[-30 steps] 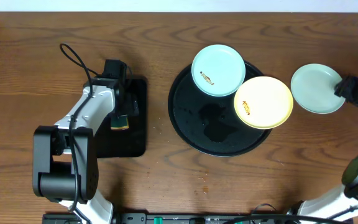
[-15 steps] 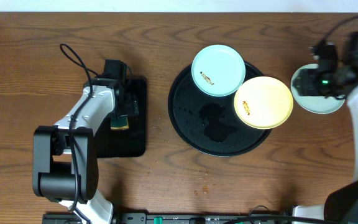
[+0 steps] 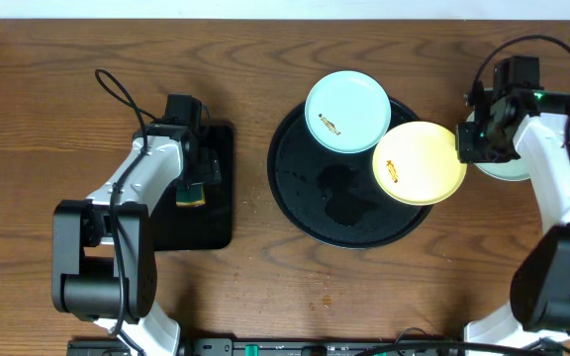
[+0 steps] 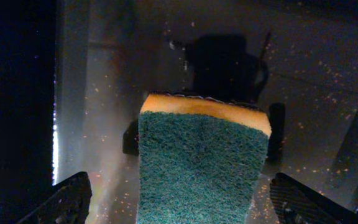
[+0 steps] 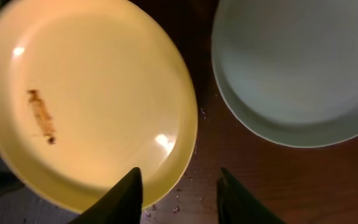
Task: Clean dirty plates on tray and stack at the side
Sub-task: 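Lower the pale blue plate onto the table at the right side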
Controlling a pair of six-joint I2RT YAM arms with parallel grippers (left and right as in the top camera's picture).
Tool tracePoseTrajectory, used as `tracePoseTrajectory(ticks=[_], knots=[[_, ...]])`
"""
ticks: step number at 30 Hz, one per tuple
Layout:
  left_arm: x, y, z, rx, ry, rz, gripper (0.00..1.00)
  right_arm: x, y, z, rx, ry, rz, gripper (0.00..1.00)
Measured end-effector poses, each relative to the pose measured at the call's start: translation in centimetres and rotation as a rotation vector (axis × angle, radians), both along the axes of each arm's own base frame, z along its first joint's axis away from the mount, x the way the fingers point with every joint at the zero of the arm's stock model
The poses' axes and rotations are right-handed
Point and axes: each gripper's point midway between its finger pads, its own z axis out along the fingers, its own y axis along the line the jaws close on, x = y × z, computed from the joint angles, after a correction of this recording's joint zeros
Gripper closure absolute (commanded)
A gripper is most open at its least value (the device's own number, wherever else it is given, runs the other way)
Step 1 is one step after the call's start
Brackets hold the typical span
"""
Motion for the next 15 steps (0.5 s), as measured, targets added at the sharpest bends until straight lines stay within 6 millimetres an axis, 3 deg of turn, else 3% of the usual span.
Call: tracePoseTrajectory(ticks=[8,15], knots=[[0.0,0.0,0.0,0.000,0.000,0.000,0.08,-0.4,-1.7,-4.8,0.011,0.121,-0.056,0.82],[0.0,0.0,0.0,0.000,0.000,0.000,0.08,-0.3,-1.3,-6.0,0.046,0.133,-0.058,0.99]])
